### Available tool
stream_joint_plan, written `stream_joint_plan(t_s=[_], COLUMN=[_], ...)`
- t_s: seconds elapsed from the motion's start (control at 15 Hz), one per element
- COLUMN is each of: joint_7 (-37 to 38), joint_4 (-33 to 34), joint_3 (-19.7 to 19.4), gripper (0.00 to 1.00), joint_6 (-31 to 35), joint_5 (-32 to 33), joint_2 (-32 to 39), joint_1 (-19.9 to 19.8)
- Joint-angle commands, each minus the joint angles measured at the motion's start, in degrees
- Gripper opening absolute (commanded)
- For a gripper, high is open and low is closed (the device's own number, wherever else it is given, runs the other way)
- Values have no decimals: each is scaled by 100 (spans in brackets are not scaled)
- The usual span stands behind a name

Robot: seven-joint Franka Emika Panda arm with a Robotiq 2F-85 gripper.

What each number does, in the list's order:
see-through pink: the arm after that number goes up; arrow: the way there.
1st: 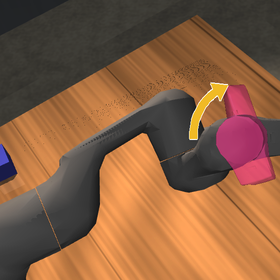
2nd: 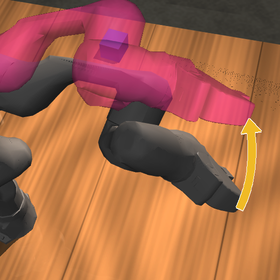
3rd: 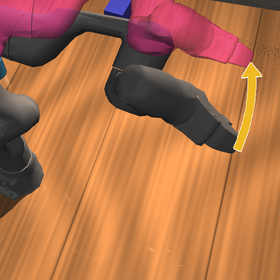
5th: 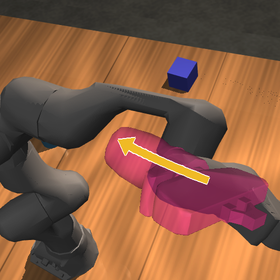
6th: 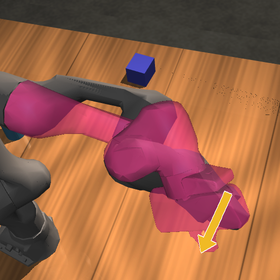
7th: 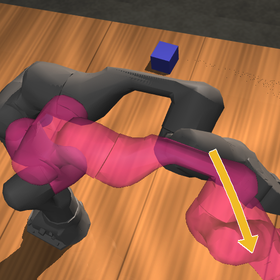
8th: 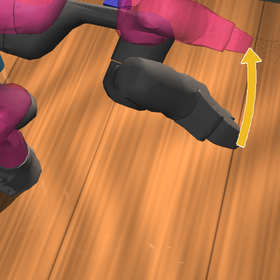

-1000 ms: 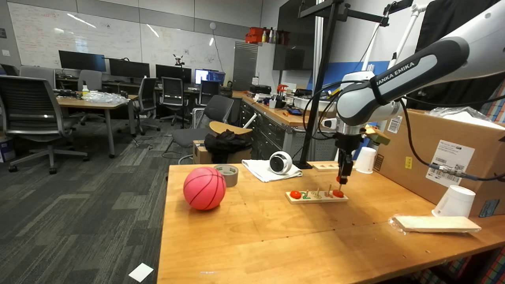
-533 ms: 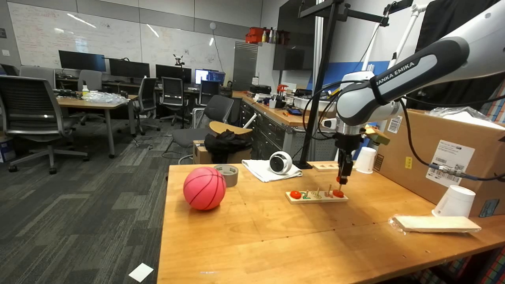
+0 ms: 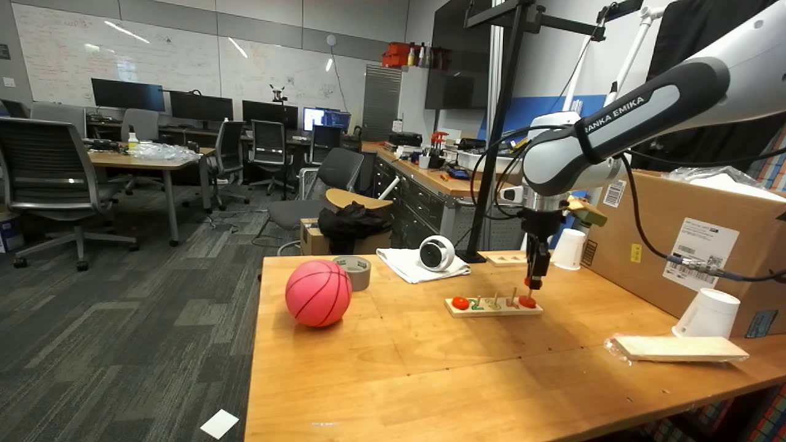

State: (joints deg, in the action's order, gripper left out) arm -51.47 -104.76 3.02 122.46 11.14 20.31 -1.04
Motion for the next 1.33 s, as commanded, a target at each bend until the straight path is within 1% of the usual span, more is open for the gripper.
stream_joint_plan(t_s=[0.0,0.4,0.47,0.53,0.6,0.67,0.73,0.87,0.93,1.07,1.27], joint_7=[28,19,16,19,17,-49,-91,-198,-352,-539,-804], joint_4=[-28,-19,-16,-3,-4,-58,-83,-156,-162,-209,-229], joint_3=[39,52,55,71,88,155,207,336,454,597,780], gripper=[17,17,34,67,68,74,83,97,100,100,100], joint_6=[-97,-42,-26,44,84,235,356,637,694,799,779], joint_5=[13,-18,-28,-68,-97,-160,-194,-163,-303,-314,-440], joint_2=[-26,-12,-10,-19,-38,-134,-172,-259,-278,-295,-242], joint_1=[11,-5,-8,-12,-9,4,18,84,77,152,248])
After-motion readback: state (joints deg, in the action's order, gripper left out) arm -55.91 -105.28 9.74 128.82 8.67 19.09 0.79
